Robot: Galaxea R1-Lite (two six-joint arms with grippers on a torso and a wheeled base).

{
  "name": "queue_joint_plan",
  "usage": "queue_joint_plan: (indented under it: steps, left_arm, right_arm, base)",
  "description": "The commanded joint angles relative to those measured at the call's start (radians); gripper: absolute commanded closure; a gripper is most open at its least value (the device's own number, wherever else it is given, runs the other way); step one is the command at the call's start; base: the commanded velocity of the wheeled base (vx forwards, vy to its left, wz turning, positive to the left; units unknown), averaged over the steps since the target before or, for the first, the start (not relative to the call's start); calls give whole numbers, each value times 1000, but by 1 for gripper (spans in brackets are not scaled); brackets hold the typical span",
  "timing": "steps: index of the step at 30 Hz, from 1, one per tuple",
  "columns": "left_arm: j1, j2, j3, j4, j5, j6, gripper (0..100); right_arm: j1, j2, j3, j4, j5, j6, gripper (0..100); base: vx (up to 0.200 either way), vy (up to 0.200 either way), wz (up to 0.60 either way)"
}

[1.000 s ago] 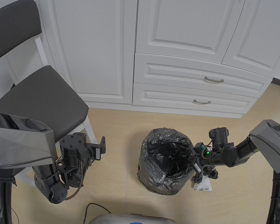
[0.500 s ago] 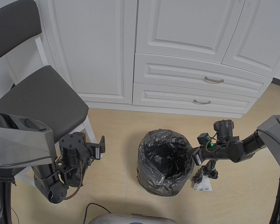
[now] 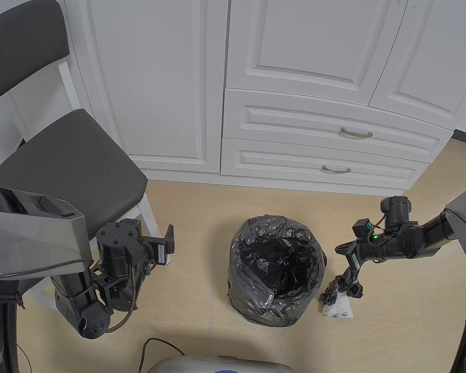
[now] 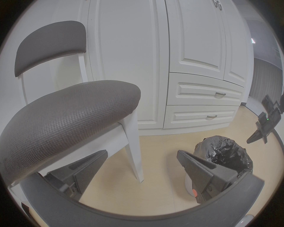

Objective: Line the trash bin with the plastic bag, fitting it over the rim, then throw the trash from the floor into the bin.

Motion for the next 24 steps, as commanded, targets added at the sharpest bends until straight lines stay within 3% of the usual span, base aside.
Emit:
queue_joint_plan:
  steps: [1, 11, 24]
  left_arm:
    - [0, -2, 0, 0, 1, -1, 0]
    - [0, -1, 0, 0, 1, -1, 0]
    - [0, -2, 1, 0, 1, -1, 0]
  right_arm:
    - [-1, 104, -73, 48, 12, -10, 100]
    - [32, 199, -135, 48, 88, 30, 100]
    - [36, 318, -239, 52, 69, 121, 100]
  base:
    - [0, 0, 0]
    - [0, 0, 0]
    - [0, 0, 0]
